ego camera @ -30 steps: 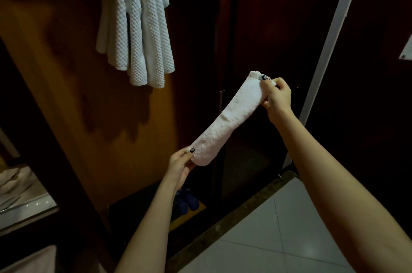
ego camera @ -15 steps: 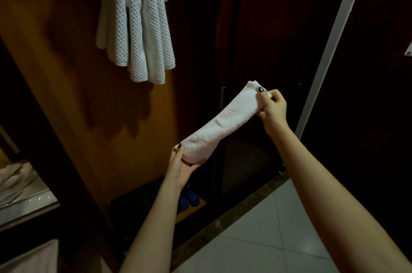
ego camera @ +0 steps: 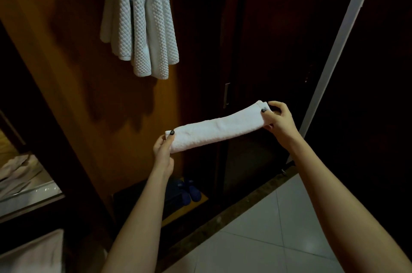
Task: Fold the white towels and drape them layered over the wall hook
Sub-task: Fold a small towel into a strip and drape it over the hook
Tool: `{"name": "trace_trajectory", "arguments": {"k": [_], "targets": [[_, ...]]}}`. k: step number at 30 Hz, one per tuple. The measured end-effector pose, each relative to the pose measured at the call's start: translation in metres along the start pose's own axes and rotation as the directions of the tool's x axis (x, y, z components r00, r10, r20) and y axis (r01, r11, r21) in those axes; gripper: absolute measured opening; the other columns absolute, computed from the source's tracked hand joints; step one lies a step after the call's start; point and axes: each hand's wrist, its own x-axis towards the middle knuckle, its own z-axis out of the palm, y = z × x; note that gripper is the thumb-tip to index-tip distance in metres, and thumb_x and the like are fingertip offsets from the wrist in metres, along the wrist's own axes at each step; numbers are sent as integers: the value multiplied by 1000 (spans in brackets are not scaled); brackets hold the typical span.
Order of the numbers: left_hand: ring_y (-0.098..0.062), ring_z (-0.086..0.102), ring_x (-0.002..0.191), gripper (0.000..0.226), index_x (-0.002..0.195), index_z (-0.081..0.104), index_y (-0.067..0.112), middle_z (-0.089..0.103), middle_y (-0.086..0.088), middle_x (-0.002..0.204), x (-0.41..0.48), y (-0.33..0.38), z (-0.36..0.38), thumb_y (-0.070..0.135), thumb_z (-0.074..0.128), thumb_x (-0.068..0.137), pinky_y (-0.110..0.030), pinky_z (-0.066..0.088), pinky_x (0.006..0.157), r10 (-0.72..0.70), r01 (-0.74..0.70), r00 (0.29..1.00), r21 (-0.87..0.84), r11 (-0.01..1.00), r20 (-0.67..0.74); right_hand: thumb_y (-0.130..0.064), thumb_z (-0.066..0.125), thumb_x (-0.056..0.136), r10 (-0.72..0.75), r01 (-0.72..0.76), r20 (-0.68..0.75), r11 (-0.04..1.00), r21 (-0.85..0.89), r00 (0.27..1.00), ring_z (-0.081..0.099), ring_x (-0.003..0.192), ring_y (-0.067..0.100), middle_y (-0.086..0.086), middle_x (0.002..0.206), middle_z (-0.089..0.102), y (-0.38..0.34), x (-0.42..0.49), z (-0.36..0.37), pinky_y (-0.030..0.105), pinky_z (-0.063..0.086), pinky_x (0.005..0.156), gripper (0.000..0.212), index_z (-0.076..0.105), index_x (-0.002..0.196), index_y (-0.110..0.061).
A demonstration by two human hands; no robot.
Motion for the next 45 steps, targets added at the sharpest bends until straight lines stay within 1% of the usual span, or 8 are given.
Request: {"name": "trace_trajectory", "arguments": {"k": [3, 7, 16, 23, 26, 29, 38, 45], "targets": [[-14, 60, 103, 5, 95, 65, 21, 68, 4, 103, 4, 4, -10, 18, 64, 92, -34, 35, 106, -11, 8, 997, 34, 999, 79, -5, 60, 92, 115, -111, 144, 993, -36, 983, 61, 98, 19, 5, 114, 54, -5, -1, -8, 35, 55, 82, 47, 48, 132, -25], [-19, 60, 109, 12, 103, 66, 16, 69, -1, 110, 7, 12, -20, 19, 62, 92, -34, 41, 102, -42, 26, 978, 79, 996, 204, -1, 57, 89, 177, -169, 201, 984, -60, 963, 61, 87, 19, 10, 104, 58, -7, -5, -11, 28, 55, 65, 28, 60, 105, -24], [-22, 57, 102, 9, 86, 63, 22, 67, -1, 102, 5, 31, -31, 19, 60, 94, -39, 41, 89, -7, -66, 965, 270, 961, 262, -12, 60, 95, 280, -180, 405, 947, -267, 870, 67, 87, 18, 11, 105, 63, 5, -17, -15, 27, 55, 66, 21, 61, 116, -9], [-11, 59, 79, 14, 83, 57, 23, 65, 6, 87, 10, 45, -34, 23, 57, 97, -26, 43, 65, 40, -173, 942, 380, 908, 334, -14, 53, 100, 205, -67, 310, 913, -403, 928, 59, 95, 26, 15, 105, 56, 9, -20, -12, 43, 54, 84, 18, 56, 111, -1], [-5, 58, 69, 17, 81, 57, 24, 63, 9, 79, 12, 45, -28, 25, 56, 98, -17, 44, 54, 134, -251, 951, 442, 861, 278, -15, 51, 101, 139, -46, 206, 914, -403, 968, 56, 91, 24, 13, 100, 54, 9, -20, -3, 40, 53, 77, 16, 54, 106, -1], [-9, 60, 76, 14, 85, 56, 25, 62, 4, 87, 14, 46, -20, 24, 55, 99, -20, 45, 58, 204, -295, 950, 455, 840, 238, -19, 50, 101, 36, 12, 107, 911, -412, 994, 53, 84, 19, 6, 90, 54, 11, -17, 7, 28, 46, 67, 15, 54, 101, -5], [4, 59, 68, 16, 85, 51, 30, 59, 6, 88, 18, 74, 0, 24, 51, 100, -13, 45, 53, 376, -428, 904, 413, 804, 205, -21, 49, 101, -143, 143, 17, 959, -243, 990, 57, 87, 15, 2, 98, 57, 0, 2, 25, 30, 50, 70, 10, 52, 102, -12], [-13, 59, 91, 12, 99, 54, 29, 58, 6, 100, 24, 109, 31, 17, 54, 99, -21, 50, 67, 430, -493, 861, 237, 837, 273, -14, 54, 96, -216, 212, -15, 970, -120, 976, 60, 80, 16, 1, 92, 54, -40, 31, 25, 24, 53, 53, 20, 48, 114, -19]]}}
